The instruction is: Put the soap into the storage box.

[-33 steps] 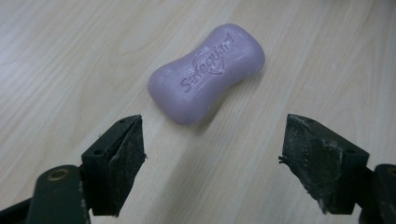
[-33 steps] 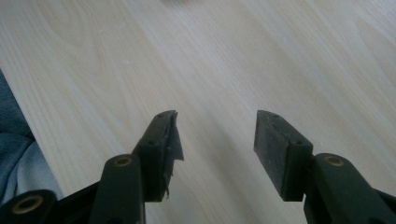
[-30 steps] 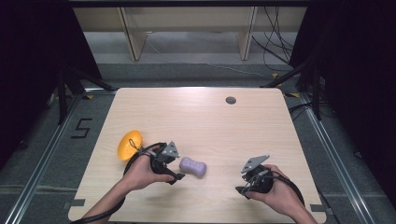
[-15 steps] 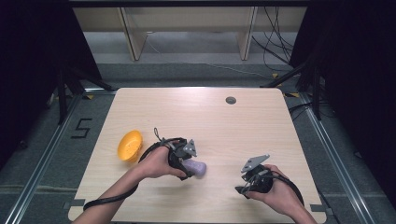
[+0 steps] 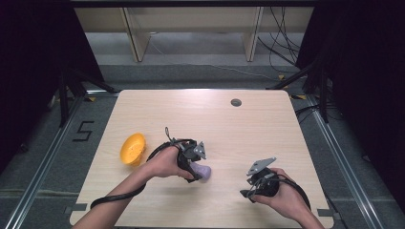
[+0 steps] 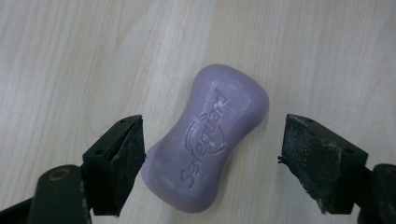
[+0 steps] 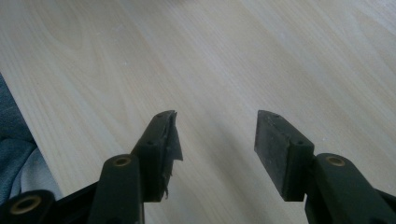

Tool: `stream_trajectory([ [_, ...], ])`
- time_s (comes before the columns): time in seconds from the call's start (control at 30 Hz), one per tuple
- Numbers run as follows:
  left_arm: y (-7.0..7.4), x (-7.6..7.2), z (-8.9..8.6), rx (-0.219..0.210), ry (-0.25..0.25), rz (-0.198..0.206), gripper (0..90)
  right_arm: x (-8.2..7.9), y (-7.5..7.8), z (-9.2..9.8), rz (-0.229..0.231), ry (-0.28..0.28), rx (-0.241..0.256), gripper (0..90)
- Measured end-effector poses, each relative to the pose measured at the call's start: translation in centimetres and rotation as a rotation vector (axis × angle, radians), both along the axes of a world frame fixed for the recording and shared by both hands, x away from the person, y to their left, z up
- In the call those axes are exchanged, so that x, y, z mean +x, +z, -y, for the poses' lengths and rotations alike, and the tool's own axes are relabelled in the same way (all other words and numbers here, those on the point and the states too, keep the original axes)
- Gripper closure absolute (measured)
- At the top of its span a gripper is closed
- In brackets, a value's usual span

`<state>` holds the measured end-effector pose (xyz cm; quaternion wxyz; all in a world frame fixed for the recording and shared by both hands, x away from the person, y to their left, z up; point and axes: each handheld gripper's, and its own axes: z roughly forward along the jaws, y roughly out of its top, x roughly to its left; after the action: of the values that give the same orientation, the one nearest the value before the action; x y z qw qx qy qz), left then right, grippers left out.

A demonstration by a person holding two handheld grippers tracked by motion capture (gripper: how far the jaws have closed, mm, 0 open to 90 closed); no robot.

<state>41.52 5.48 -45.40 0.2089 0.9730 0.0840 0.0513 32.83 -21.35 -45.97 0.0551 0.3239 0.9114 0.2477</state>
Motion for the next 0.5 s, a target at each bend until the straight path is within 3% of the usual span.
stream_trajectory([
  [0.3,-0.83,0.46,0.35,0.031,0.003,-0.036,21.4,0.11,0.00,0.15,0.000,-0.001,0.002,48.7],
  [0.5,-1.04,0.77,0.44,0.013,-0.008,-0.035,22.4,0.13,0.03,0.21,0.009,0.004,0.006,48.7],
])
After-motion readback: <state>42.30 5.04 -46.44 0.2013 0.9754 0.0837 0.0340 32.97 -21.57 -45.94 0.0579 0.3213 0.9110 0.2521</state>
